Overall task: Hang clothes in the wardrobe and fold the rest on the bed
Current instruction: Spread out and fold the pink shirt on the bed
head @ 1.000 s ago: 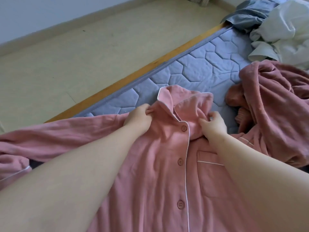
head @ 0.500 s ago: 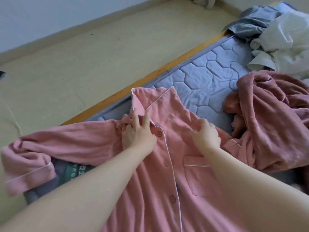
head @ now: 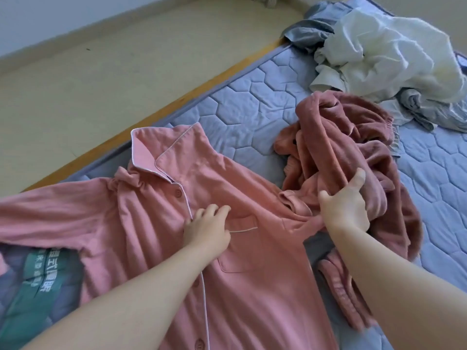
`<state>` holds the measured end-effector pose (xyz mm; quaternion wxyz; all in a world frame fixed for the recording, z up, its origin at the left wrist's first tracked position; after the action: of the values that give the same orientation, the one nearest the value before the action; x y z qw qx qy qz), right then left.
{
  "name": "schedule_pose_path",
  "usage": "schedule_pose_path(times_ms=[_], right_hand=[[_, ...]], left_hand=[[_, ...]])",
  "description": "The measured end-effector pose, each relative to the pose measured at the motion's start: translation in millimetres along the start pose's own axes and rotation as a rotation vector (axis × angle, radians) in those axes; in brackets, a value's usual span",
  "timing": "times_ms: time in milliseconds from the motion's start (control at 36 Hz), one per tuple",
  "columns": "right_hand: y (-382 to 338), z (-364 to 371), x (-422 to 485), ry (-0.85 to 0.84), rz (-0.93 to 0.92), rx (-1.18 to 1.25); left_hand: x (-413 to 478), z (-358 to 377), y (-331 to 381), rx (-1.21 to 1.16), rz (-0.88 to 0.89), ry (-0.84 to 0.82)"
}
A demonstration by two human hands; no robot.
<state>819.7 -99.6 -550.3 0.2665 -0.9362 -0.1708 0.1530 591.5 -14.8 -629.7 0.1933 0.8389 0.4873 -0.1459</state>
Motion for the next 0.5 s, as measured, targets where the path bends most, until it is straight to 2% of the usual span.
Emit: schedule_pose_path(times_ms=[56,111,167,222,306,389,444,500], right_hand=[[20.7,-5.0,9.5,-0.067,0.136,-0.015],[34.3,-11.3,15.6,-0.068,0.13,0.044],[45.7,-14.3,20.8,-0.042,0.099,0.227],[57.4,-16.6,21.5,-0.034,0.18,0.592],[77.8,-20.2,15.9,0.008,0.503,1.22],[96.7,-21.5,-3.5,0.067,0.811,1.606],[108.1,-18.7,-23.0,0.081,0.959,1.659],[117.9,-12.1,-40.1,0.037,1.041,1.572]], left_hand=[[-0.7,-4.6,12.6,-0.081,0.004,0.064],[-1.1,-10.5,28.6,-0.173,0.019,0.117],[-1.1,-18.6,47.3,-0.254,0.047,0.168],[0.1,-27.3,69.3,-0.292,0.092,0.202],[7.5,-34.3,105.1,-0.352,0.178,0.189],[17.2,-32.7,135.4,-0.409,0.225,0.151],[20.5,-32.8,148.7,-0.473,0.227,0.161],[21.8,-35.3,156.8,-0.534,0.216,0.211]])
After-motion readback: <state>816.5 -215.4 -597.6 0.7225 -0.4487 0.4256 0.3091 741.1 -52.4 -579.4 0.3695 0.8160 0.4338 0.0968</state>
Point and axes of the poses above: each hand's wrist, its own x-axis towards the middle knuckle, its own z-axis out of the palm, y = z × x, the point moved 5 cm from there along x, towards the middle knuckle, and after that the axes turned 10 degrees about x, right-handed, at the moved point
